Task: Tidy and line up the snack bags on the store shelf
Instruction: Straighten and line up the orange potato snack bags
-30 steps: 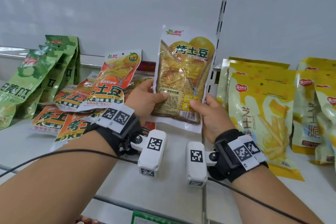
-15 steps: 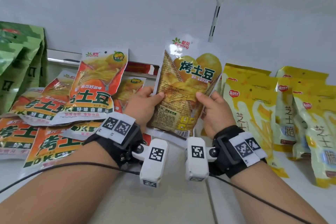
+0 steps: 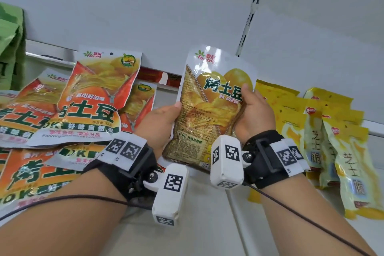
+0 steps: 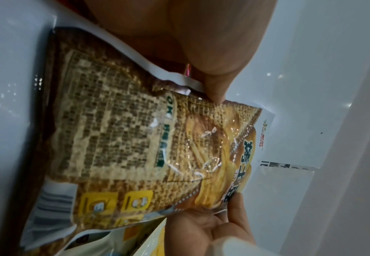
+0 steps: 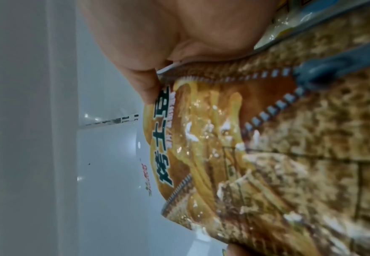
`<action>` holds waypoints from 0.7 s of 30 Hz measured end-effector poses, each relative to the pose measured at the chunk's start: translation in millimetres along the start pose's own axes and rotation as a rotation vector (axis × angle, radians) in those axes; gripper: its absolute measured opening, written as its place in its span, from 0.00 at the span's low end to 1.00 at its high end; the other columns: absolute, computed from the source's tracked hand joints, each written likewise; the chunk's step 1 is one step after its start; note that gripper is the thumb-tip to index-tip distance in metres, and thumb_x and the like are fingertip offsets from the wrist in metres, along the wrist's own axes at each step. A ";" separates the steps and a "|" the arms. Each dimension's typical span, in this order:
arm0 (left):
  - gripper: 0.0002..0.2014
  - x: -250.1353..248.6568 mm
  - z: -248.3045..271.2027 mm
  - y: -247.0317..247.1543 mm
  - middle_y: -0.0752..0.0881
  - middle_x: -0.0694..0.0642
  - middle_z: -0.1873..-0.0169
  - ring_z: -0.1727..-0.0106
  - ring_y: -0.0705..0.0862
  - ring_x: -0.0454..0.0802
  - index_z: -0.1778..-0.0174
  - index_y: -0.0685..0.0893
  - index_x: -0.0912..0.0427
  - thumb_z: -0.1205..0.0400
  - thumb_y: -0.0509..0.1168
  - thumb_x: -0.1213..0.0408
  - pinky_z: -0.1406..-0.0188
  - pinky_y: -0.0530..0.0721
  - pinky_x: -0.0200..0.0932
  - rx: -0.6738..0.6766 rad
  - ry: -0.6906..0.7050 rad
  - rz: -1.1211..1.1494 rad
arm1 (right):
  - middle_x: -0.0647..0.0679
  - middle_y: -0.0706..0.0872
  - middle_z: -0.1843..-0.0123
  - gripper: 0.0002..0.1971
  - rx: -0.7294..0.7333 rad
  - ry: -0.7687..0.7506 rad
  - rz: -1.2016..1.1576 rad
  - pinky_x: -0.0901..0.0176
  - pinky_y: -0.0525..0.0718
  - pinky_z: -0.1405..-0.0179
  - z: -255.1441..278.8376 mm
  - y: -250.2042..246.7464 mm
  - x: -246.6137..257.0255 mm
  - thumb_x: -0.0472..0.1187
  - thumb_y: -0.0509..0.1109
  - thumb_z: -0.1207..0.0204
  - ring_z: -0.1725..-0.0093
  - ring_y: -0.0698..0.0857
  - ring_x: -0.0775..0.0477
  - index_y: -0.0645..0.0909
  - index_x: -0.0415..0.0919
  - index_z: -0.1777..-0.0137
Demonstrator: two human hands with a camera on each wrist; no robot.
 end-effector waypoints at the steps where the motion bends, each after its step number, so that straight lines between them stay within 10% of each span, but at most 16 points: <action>1: 0.16 1.2 -0.5 -0.1 0.86 0.70 0.43 0.39 0.83 0.71 0.59 0.85 0.56 0.19 0.62 0.47 0.35 0.78 0.70 0.005 0.003 0.016 | 0.50 0.92 0.64 0.20 -0.010 -0.001 -0.007 0.46 0.88 0.59 -1.1 -0.7 -1.0 0.37 0.64 0.18 0.64 0.90 0.50 0.68 0.42 0.28; 5: 0.21 11.0 -4.3 -3.0 0.88 0.61 0.42 0.38 0.84 0.61 0.41 0.86 0.58 0.18 0.60 0.47 0.32 0.77 0.62 0.005 -0.034 0.058 | 0.41 0.88 0.48 0.23 -0.056 0.001 0.029 0.42 0.87 0.51 -1.2 -4.1 -4.8 0.37 0.65 0.19 0.57 0.89 0.45 0.68 0.35 0.25; 13: 0.15 16.6 -12.4 -7.4 0.92 0.53 0.64 0.69 0.89 0.44 0.55 0.88 0.55 0.13 0.57 0.57 0.72 0.83 0.32 -0.020 -0.028 0.199 | 0.52 0.80 0.56 0.12 -0.163 -0.209 0.384 0.60 0.79 0.55 4.9 -28.2 -3.8 0.32 0.71 0.26 0.57 0.81 0.53 0.75 0.46 0.47; 21: 0.11 2.6 -5.3 -1.9 0.91 0.56 0.60 0.58 0.88 0.52 0.53 0.86 0.57 0.13 0.57 0.66 0.51 0.87 0.52 0.019 -0.001 0.217 | 0.54 0.85 0.54 0.02 -0.066 0.006 0.484 0.61 0.74 0.61 9.8 -43.5 -41.0 0.41 0.67 0.20 0.55 0.82 0.55 0.79 0.50 0.52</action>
Point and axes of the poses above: each hand's wrist, its own z-axis away from the middle knuckle, its own y-axis out of the palm, x = y × z, the point moved 9 cm from there along -z, towards the middle knuckle
